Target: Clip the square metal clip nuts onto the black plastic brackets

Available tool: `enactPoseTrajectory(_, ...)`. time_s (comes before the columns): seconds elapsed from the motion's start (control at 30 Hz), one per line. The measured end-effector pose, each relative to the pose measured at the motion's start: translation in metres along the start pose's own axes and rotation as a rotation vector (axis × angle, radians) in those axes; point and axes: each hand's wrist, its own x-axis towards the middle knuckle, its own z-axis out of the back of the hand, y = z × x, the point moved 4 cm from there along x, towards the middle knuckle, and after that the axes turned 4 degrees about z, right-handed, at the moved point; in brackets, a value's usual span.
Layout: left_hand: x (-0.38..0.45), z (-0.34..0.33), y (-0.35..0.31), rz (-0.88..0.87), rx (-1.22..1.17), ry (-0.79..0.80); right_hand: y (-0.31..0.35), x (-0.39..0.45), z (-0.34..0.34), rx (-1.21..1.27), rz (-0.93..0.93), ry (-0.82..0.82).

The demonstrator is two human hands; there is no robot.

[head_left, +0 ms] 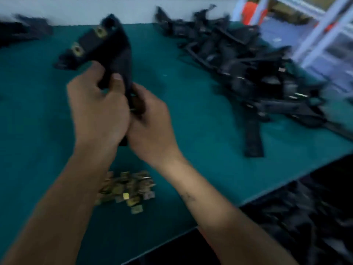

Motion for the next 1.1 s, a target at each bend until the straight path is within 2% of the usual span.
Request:
enactPoseTrajectory(0.07, -0.027, -0.030, -0.007, 0.024, -0.045, 0.207, 0.006, -0.023, 0.041, 0.051, -0.039, -0.098)
enactPoseTrajectory(0.17, -0.095, -0.079, -0.032, 0.065, -0.116, 0.558, 0.007, -0.077, 0.112, 0.303, -0.145, -0.218)
enactPoseTrajectory(0.27, -0.178, -0.118, -0.077, -0.248, 0.011, 0.725, 0.007, -0.147, 0.189, 0.479, -0.292, -0.354)
enactPoseTrajectory(0.33, -0.231, -0.150, -0.096, -0.320, 0.027, 0.870, 0.007, -0.192, 0.240, 0.451, -0.367, -0.501)
enactPoseTrajectory(0.47, -0.334, -0.234, -0.102, -0.224, 0.150, 1.239, -0.022, -0.276, 0.333, 0.380, -0.569, -1.002)
enactPoseTrajectory(0.6, -0.421, -0.296, -0.099, -0.121, 0.185, 1.637, -0.068, -0.333, 0.408, 0.257, -0.769, -1.341)
enactPoseTrajectory(0.67, -0.446, -0.312, -0.098, -0.065, 0.172, 1.733, -0.087, -0.352, 0.443, 0.209, -0.849, -1.497)
enactPoseTrajectory(0.83, -0.475, -0.309, -0.087, -0.092, 0.186, 1.851, -0.113, -0.359, 0.511, 0.102, -0.970, -1.414)
enactPoseTrajectory(0.97, -0.470, -0.311, -0.077, -0.078, 0.191, 1.853, -0.128, -0.368, 0.522, 0.151, -1.022, -1.466)
enactPoseTrajectory(1.1, -0.469, -0.315, -0.084, -0.057, 0.151, 1.815, -0.131, -0.371, 0.511, 0.237, -1.057, -1.258)
